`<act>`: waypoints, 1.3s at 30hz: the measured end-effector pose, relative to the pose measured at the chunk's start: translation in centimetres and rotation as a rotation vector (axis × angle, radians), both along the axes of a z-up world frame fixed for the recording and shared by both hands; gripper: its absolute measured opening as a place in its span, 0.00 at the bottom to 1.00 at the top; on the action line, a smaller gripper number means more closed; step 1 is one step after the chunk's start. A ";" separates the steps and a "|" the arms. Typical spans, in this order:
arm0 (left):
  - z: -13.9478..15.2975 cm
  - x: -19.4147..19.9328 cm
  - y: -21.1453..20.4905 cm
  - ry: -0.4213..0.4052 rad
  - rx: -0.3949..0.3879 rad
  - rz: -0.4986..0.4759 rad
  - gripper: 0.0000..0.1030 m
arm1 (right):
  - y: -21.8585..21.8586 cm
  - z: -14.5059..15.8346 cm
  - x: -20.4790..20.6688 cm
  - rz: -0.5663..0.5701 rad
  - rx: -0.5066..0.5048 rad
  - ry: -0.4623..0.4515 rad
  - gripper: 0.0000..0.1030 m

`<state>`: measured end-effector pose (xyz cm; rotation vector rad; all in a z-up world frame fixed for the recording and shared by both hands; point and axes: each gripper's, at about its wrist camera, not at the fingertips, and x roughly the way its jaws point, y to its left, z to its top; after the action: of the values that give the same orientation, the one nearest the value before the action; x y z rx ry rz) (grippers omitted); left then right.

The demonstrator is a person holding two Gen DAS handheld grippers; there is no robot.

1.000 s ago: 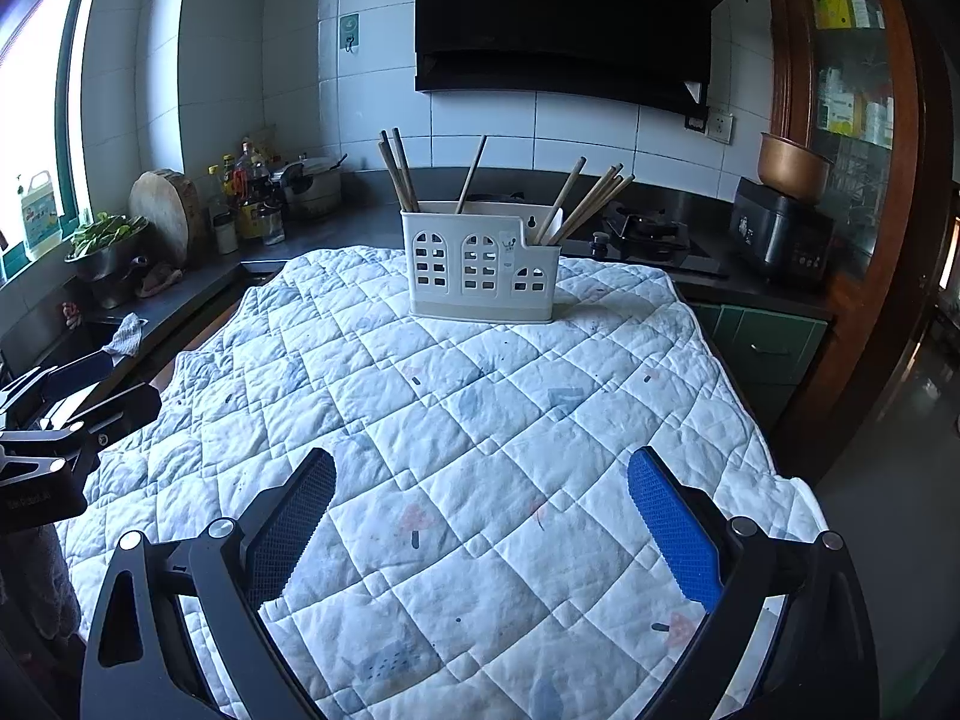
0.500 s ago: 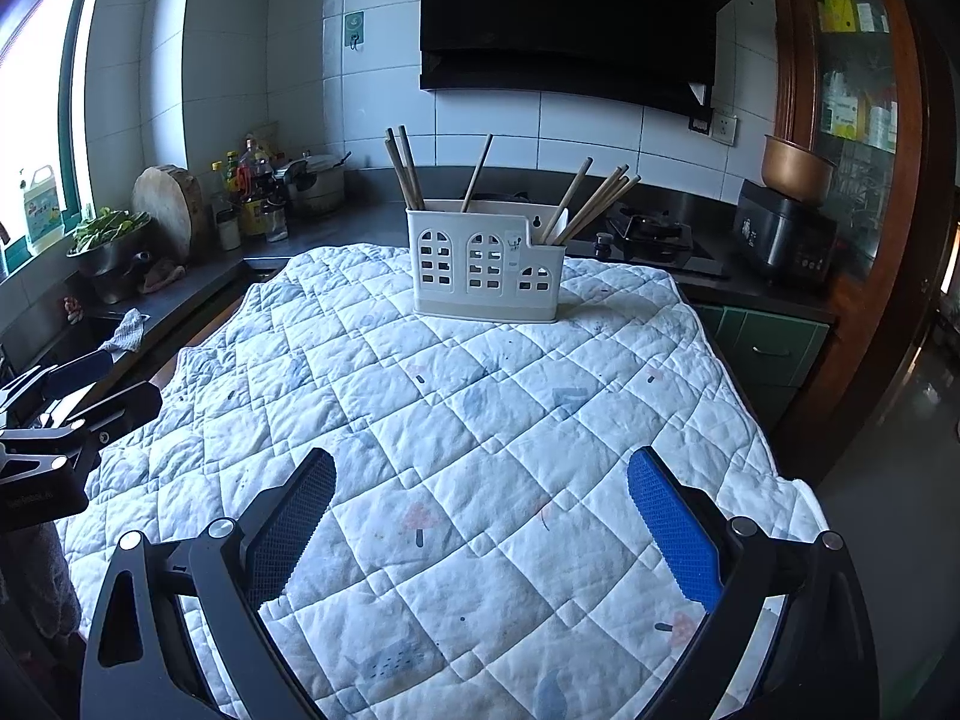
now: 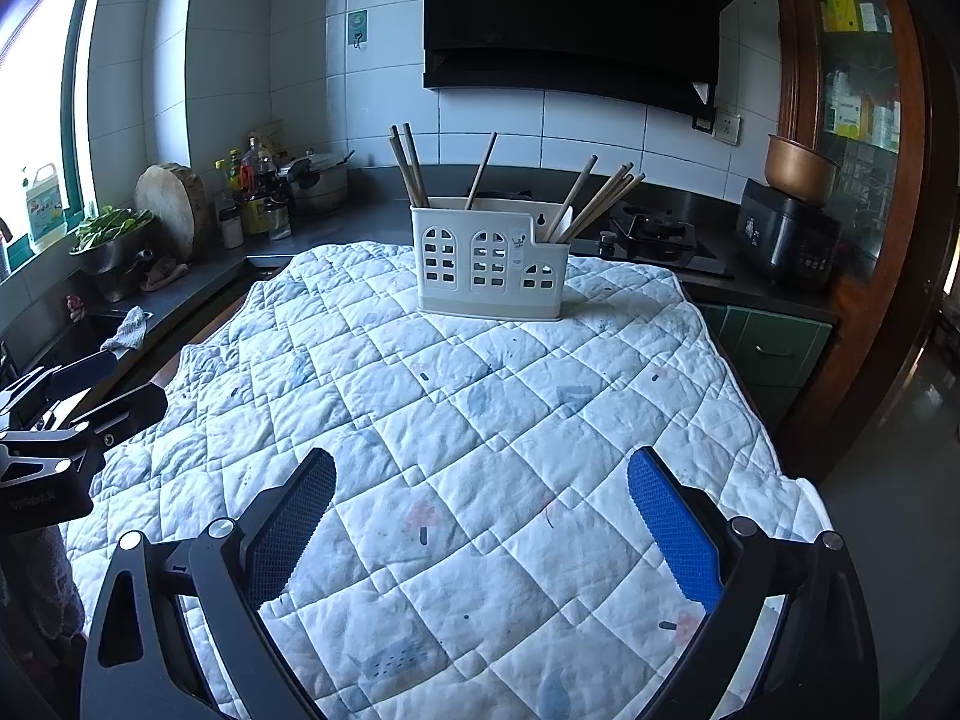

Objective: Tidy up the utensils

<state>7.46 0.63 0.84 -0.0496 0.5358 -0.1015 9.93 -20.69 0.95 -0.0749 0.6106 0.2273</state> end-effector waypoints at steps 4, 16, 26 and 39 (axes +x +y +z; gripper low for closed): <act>-0.1 -0.1 -0.1 0.001 0.001 -0.001 0.91 | 0.0 0.0 -0.1 0.001 0.000 0.000 0.92; -0.1 -0.1 -0.2 0.003 -0.003 -0.003 0.91 | 0.1 -0.1 -0.1 0.002 -0.005 0.001 0.92; -0.2 -0.2 -0.2 0.003 -0.001 -0.003 0.91 | 0.2 -0.2 -0.2 0.004 -0.005 0.001 0.92; -0.2 -0.2 -0.3 0.006 0.000 -0.004 0.91 | 0.1 -0.3 -0.2 0.008 -0.005 0.003 0.92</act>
<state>7.22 0.36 0.61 -0.0491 0.5423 -0.1056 9.71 -20.61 0.69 -0.0816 0.6144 0.2338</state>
